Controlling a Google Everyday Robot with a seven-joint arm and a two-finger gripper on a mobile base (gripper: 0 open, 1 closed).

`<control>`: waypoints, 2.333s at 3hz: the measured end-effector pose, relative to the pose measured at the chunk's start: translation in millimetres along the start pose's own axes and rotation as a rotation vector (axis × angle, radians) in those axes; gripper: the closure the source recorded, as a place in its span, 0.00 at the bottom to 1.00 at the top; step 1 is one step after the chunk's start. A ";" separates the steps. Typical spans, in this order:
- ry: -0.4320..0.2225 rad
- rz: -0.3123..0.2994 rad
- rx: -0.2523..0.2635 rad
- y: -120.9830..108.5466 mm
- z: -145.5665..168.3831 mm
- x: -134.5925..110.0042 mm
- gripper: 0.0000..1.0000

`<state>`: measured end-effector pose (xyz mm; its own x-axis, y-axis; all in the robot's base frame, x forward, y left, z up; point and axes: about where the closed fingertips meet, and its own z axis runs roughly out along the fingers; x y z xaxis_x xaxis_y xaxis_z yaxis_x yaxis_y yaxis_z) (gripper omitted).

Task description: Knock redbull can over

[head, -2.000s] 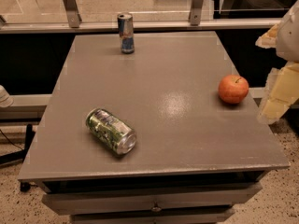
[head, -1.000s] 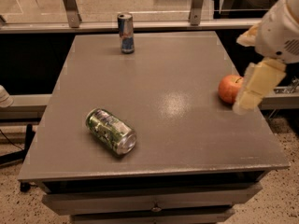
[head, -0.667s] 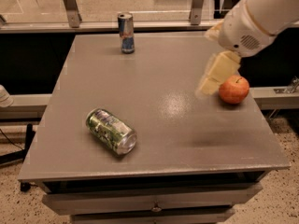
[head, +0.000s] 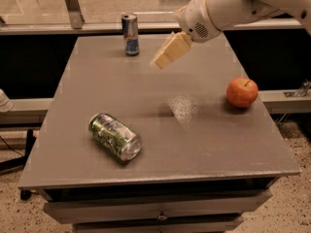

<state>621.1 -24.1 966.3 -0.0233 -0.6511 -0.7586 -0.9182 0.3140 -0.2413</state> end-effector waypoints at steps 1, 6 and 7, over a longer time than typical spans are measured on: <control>0.000 0.000 0.000 0.0 0.1 0.0 0.00; -0.273 0.102 0.174 -114.5 108.1 -11.3 0.00; -0.283 0.116 0.180 -135.0 132.9 -21.3 0.00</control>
Offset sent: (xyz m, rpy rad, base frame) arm 0.0128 -0.0042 0.0060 0.0780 -0.0477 -0.0250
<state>798.0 39.2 934.6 0.0107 -0.3946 -0.9188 -0.8307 0.5080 -0.2278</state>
